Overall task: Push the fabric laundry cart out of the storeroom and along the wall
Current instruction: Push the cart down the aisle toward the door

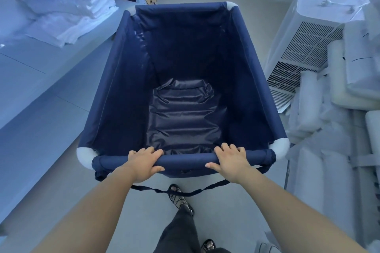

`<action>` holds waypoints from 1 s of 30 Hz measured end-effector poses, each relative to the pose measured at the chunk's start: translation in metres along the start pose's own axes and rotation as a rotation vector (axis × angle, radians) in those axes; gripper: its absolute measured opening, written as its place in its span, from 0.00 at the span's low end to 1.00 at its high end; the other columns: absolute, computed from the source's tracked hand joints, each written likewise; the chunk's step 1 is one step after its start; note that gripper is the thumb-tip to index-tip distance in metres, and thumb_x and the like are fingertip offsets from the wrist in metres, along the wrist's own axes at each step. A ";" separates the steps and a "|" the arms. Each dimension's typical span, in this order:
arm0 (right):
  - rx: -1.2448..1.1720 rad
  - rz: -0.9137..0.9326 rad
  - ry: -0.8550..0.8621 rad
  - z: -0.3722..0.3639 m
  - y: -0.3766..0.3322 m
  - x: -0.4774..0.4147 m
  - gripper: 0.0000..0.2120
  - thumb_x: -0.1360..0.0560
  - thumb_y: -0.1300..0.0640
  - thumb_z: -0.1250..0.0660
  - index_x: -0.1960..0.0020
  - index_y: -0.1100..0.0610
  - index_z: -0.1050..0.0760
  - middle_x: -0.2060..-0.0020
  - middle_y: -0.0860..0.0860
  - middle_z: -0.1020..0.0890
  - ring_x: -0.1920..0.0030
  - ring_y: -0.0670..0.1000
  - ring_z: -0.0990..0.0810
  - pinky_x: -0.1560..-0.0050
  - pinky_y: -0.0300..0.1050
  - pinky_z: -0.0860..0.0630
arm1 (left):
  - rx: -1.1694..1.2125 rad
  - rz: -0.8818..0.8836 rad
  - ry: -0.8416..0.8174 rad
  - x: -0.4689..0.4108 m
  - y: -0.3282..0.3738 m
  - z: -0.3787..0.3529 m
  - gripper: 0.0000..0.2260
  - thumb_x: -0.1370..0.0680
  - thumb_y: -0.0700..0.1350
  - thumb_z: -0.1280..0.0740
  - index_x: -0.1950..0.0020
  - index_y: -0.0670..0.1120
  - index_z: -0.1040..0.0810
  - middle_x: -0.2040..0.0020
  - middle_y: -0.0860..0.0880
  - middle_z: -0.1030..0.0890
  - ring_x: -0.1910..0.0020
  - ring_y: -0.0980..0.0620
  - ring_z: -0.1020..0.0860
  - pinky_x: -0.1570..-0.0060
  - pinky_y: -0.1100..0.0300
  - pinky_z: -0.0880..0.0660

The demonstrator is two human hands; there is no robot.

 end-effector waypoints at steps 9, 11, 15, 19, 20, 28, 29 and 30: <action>0.040 0.098 0.156 0.023 0.023 -0.060 0.25 0.24 0.33 0.51 0.46 0.53 0.32 0.52 0.51 0.23 0.54 0.54 0.25 0.52 0.48 0.35 | -0.005 -0.035 0.263 -0.059 -0.028 0.032 0.23 0.27 0.71 0.49 0.47 0.55 0.31 0.55 0.55 0.26 0.57 0.54 0.28 0.63 0.59 0.32; 0.067 0.140 0.134 0.028 0.030 -0.076 0.26 0.25 0.32 0.51 0.46 0.54 0.33 0.53 0.51 0.23 0.55 0.55 0.24 0.57 0.47 0.35 | -0.034 -0.058 0.337 -0.070 -0.031 0.035 0.24 0.27 0.71 0.50 0.48 0.54 0.29 0.56 0.55 0.25 0.59 0.54 0.28 0.66 0.60 0.35; 0.090 0.212 0.248 0.033 0.040 -0.101 0.26 0.28 0.32 0.50 0.55 0.54 0.29 0.63 0.49 0.22 0.64 0.52 0.22 0.66 0.44 0.34 | -0.116 -0.125 0.442 -0.089 -0.039 0.046 0.24 0.27 0.70 0.47 0.53 0.53 0.24 0.61 0.56 0.22 0.64 0.55 0.25 0.72 0.63 0.41; 0.115 0.182 0.336 0.036 0.043 -0.120 0.25 0.31 0.32 0.47 0.63 0.53 0.27 0.71 0.48 0.23 0.73 0.49 0.25 0.74 0.42 0.33 | -0.106 -0.107 0.476 -0.106 -0.044 0.056 0.23 0.31 0.69 0.46 0.61 0.53 0.21 0.70 0.58 0.23 0.74 0.57 0.26 0.77 0.66 0.41; 0.096 0.193 0.338 0.037 0.044 -0.126 0.26 0.30 0.32 0.47 0.61 0.54 0.27 0.69 0.48 0.22 0.71 0.50 0.24 0.72 0.44 0.31 | -0.088 -0.109 0.485 -0.111 -0.046 0.058 0.23 0.31 0.69 0.46 0.61 0.53 0.20 0.69 0.58 0.23 0.73 0.56 0.25 0.77 0.65 0.39; 0.041 0.213 0.306 0.058 0.055 -0.167 0.28 0.28 0.32 0.48 0.52 0.56 0.27 0.60 0.52 0.21 0.61 0.55 0.21 0.64 0.47 0.30 | -0.104 -0.132 0.505 -0.151 -0.061 0.083 0.23 0.32 0.70 0.42 0.60 0.52 0.21 0.69 0.56 0.23 0.73 0.55 0.25 0.77 0.65 0.39; 0.031 0.214 0.314 0.059 0.057 -0.173 0.28 0.29 0.32 0.48 0.53 0.56 0.27 0.60 0.52 0.21 0.61 0.55 0.21 0.64 0.48 0.30 | -0.115 -0.132 0.500 -0.155 -0.062 0.087 0.23 0.33 0.70 0.41 0.61 0.52 0.21 0.70 0.56 0.23 0.73 0.55 0.25 0.78 0.65 0.38; 0.034 0.212 0.333 0.063 0.059 -0.179 0.27 0.29 0.32 0.48 0.54 0.56 0.27 0.62 0.52 0.21 0.63 0.55 0.22 0.65 0.48 0.30 | -0.128 -0.129 0.502 -0.160 -0.063 0.090 0.23 0.33 0.70 0.40 0.62 0.52 0.21 0.70 0.56 0.23 0.73 0.55 0.25 0.78 0.64 0.37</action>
Point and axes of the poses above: each hand's wrist, its own x-axis away from the middle knuckle, its own z-axis out of the back of the hand, y = z × x, the point moved 1 cm from there along -x, towards the middle knuckle
